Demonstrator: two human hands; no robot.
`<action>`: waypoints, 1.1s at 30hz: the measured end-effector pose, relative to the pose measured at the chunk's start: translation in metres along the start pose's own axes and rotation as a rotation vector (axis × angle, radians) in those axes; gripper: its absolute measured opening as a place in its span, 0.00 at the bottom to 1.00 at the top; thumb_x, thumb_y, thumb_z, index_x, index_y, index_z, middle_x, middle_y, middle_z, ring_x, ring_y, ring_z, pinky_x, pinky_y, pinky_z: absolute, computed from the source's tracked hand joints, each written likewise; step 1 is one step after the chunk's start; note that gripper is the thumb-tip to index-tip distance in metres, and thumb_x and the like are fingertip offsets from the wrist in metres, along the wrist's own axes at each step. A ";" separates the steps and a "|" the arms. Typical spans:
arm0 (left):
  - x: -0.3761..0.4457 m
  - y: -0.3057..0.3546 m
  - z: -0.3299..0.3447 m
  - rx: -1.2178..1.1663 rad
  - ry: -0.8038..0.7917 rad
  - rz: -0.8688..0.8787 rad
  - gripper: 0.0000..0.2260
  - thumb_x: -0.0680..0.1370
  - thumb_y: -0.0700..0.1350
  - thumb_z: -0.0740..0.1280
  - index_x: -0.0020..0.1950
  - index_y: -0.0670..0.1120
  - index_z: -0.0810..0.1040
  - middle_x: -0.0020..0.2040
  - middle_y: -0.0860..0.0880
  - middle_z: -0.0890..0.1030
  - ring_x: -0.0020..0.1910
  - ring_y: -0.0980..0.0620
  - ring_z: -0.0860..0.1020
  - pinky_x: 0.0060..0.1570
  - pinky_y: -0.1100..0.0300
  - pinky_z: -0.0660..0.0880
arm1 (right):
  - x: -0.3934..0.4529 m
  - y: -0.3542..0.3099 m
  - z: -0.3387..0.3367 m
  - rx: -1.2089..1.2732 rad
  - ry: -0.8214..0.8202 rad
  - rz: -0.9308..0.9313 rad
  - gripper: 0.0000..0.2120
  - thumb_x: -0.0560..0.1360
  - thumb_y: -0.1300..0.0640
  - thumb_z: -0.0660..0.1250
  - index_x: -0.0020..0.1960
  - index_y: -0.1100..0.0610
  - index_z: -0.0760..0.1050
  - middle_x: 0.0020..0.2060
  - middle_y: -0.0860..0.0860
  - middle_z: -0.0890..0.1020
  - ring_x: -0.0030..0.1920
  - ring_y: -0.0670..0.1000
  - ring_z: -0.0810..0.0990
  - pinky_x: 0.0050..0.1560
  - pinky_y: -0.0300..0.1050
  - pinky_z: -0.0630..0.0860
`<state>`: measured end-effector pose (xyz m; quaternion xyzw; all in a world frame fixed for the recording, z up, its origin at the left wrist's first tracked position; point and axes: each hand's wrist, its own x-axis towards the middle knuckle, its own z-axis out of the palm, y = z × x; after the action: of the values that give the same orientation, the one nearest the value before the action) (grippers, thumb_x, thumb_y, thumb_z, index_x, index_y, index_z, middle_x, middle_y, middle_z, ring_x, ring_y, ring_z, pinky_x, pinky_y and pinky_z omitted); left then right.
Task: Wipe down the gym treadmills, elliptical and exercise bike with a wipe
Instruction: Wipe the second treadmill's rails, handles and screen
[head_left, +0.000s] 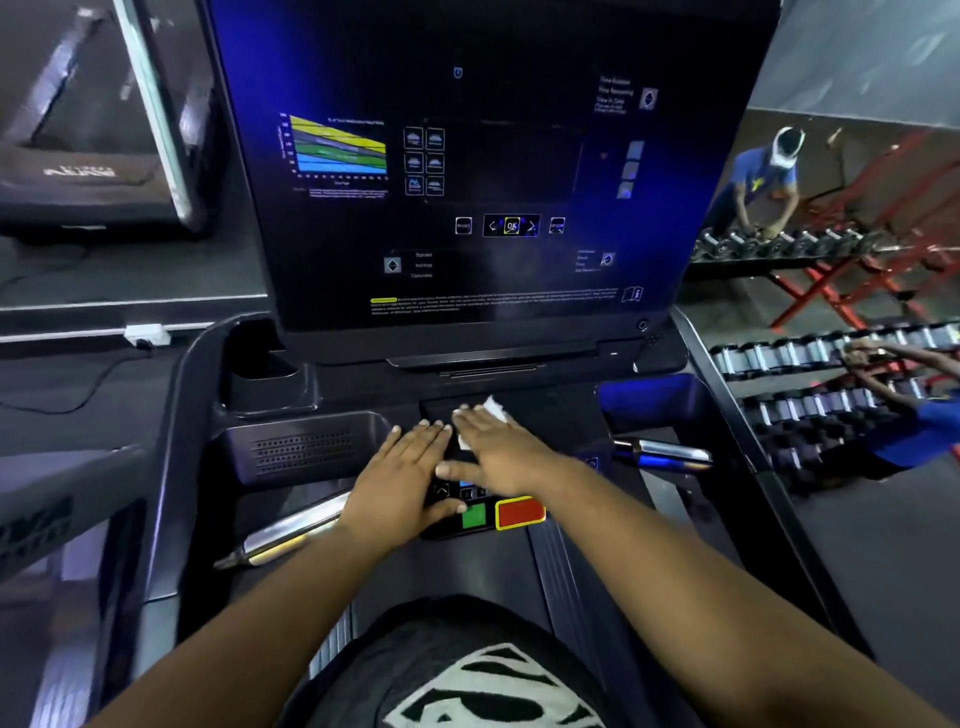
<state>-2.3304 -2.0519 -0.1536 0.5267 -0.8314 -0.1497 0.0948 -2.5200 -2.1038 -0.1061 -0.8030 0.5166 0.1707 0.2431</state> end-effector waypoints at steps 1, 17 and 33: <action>0.000 0.000 -0.001 0.004 0.001 0.004 0.44 0.72 0.71 0.61 0.80 0.43 0.65 0.78 0.45 0.69 0.78 0.47 0.65 0.79 0.49 0.55 | -0.005 -0.002 0.003 -0.012 0.009 -0.060 0.51 0.73 0.23 0.49 0.83 0.57 0.45 0.83 0.53 0.47 0.82 0.50 0.44 0.81 0.54 0.43; 0.032 0.037 -0.019 0.216 -0.291 0.103 0.41 0.81 0.65 0.60 0.84 0.47 0.43 0.84 0.48 0.47 0.83 0.50 0.48 0.79 0.39 0.41 | -0.070 0.062 0.043 -0.092 0.357 0.211 0.62 0.63 0.15 0.37 0.82 0.59 0.55 0.80 0.56 0.61 0.81 0.54 0.56 0.80 0.56 0.43; 0.112 0.124 0.015 0.209 -0.368 0.235 0.49 0.77 0.69 0.63 0.83 0.52 0.34 0.84 0.49 0.40 0.83 0.49 0.43 0.80 0.39 0.44 | -0.106 0.173 0.079 0.005 0.353 0.320 0.61 0.65 0.17 0.39 0.82 0.59 0.51 0.81 0.56 0.58 0.82 0.56 0.50 0.78 0.65 0.45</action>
<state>-2.4879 -2.1016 -0.1241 0.3971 -0.9012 -0.1444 -0.0963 -2.7233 -2.0399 -0.1523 -0.7277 0.6722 0.0628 0.1207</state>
